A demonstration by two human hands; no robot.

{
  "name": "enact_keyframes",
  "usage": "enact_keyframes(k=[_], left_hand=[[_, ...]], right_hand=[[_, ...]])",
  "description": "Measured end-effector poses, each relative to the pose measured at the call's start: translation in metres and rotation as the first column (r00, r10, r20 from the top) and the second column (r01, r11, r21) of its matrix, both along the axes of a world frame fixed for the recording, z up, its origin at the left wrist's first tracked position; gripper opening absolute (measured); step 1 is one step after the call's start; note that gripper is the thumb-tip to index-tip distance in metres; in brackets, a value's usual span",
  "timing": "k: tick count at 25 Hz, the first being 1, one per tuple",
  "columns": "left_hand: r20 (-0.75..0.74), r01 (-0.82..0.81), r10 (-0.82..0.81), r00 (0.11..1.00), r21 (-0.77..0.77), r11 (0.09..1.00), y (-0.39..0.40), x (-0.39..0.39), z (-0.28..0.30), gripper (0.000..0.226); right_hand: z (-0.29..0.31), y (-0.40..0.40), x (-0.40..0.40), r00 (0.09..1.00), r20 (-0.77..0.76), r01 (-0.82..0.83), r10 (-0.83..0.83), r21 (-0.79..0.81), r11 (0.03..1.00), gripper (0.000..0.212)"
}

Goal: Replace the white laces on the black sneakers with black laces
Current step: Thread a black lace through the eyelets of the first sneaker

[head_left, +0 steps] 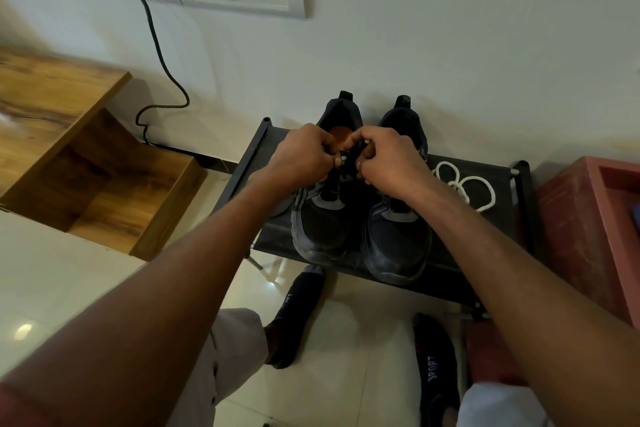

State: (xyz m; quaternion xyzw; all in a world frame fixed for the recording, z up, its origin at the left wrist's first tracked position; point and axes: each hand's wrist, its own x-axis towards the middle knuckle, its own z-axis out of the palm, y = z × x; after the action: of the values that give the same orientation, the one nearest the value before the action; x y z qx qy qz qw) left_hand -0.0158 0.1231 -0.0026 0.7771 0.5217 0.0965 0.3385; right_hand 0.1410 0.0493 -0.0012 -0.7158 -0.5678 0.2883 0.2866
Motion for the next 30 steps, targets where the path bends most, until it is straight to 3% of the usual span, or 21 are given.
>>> enact_keyframes(k=[12,15,20,27,30], left_hand=[[0.013,-0.104,0.106,0.994,-0.122,0.987,-0.005,0.004,0.001,0.011],[-0.001,-0.101,0.101,0.995,-0.078,0.992,-0.009,0.005,-0.003,0.012],[-0.165,-0.114,0.137,0.977,0.142,0.983,-0.015,0.006,-0.004,0.01],[-0.076,-0.086,0.086,0.993,0.005,0.996,-0.015,0.011,-0.003,0.017],[-0.108,0.002,-0.002,0.994,0.005,1.0,-0.015,0.01,-0.001,0.02]], right_hand=[[-0.006,0.001,0.001,1.0,0.024,0.001,-0.001,0.0,1.0,0.043],[-0.007,0.003,-0.001,0.999,0.039,0.007,-0.007,0.017,1.0,0.043],[-0.007,0.002,0.002,1.0,0.017,0.005,-0.005,0.011,1.0,0.046],[-0.007,0.002,0.002,1.0,0.02,0.009,-0.009,-0.004,1.0,0.048],[-0.008,0.0,0.0,0.998,0.02,0.052,-0.052,0.004,0.999,0.034]])
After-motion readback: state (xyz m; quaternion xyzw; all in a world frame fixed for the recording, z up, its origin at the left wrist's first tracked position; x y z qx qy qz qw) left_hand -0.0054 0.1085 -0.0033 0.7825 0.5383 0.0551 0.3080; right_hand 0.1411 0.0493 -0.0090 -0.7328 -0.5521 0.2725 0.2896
